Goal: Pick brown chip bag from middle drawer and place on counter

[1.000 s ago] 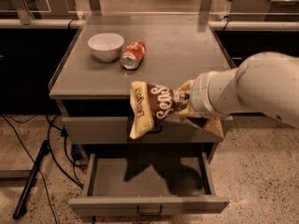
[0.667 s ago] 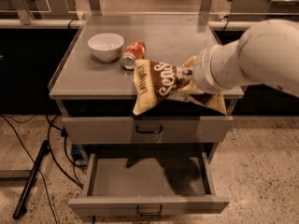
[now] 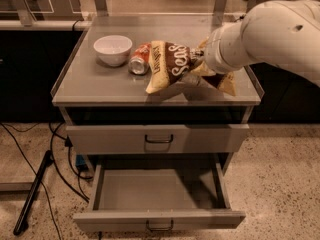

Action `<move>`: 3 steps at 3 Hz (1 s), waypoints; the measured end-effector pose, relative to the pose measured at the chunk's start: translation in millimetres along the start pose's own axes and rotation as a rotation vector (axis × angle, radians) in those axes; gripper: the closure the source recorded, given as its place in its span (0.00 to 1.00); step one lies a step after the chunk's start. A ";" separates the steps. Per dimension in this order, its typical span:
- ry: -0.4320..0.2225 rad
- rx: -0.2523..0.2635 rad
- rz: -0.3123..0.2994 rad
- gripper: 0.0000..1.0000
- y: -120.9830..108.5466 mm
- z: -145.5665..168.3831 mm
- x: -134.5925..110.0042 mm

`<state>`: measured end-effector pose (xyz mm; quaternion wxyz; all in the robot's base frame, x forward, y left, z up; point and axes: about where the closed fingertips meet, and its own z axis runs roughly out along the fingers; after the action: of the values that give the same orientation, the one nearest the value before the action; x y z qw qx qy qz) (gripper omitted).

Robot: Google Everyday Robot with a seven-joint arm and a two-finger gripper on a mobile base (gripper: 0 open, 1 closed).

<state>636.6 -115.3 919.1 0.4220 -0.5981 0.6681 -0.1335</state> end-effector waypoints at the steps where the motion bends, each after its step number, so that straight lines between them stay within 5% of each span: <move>1: -0.014 0.004 0.048 1.00 -8.2 27.9 7.5; 3: -0.102 -0.028 0.151 1.00 -2.0 73.9 10.7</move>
Offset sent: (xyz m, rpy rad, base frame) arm 0.0671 0.0073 -0.0592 0.2047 0.0737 -0.0446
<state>692.2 -101.5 871.2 0.4560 -0.5579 0.6907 -0.0613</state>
